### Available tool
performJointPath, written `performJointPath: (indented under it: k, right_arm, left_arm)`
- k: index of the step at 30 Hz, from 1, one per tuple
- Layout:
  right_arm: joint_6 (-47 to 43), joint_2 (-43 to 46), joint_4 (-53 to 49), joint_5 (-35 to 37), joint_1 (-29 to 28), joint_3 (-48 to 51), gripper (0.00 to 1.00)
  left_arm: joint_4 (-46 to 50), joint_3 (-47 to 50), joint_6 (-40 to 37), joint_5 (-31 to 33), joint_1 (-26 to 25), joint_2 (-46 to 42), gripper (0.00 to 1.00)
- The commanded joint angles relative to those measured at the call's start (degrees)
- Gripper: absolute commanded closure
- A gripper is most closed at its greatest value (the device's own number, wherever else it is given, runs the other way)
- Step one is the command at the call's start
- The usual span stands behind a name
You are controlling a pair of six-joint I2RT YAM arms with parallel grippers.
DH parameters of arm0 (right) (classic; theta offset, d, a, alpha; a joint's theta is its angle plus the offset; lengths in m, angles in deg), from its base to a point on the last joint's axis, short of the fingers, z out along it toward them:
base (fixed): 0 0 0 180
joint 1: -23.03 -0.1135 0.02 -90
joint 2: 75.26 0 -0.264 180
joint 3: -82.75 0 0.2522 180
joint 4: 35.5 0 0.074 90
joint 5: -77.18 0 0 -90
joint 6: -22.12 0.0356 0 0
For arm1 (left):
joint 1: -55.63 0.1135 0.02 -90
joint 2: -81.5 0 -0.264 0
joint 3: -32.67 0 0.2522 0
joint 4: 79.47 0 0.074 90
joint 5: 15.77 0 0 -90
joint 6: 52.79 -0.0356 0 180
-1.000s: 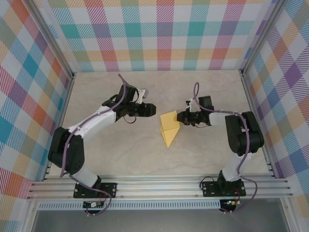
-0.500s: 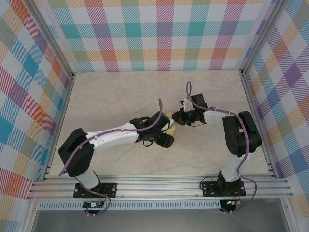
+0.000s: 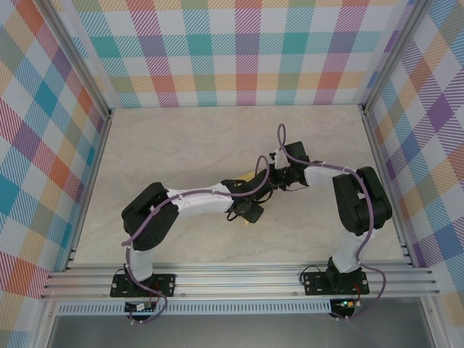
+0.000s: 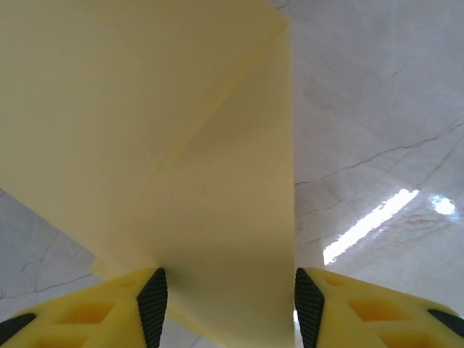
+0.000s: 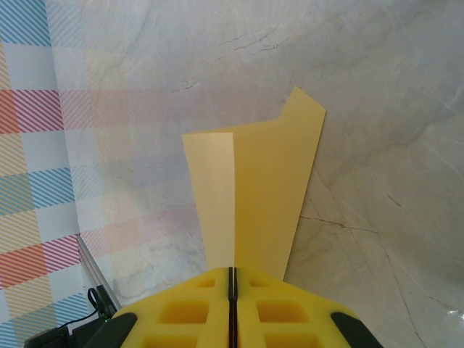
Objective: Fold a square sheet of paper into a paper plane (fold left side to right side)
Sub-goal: Fold the wing for the fifth time at the center of the table.
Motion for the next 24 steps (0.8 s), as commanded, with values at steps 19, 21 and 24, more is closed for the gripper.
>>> performJointPath:
  k: [19, 21, 24]
  right_arm:
    - [-0.9, -2.5, -4.4, 2.6, -1.0, -2.8, 0.91]
    - [-0.8, -2.5, -4.5, 2.7, -0.9, -2.9, 0.91]
    - [-0.8, -2.7, -4.5, 2.5, -1.0, -3.1, 0.91]
  left_arm:
    - [3.9, -3.9, 0.1, 4.9, -1.6, 2.0, 0.59]
    - [3.7, -4.1, -0.8, 6.0, -2.5, 1.7, 0.59]
    - [4.7, -5.0, -1.5, 8.2, -3.6, 2.1, 0.58]
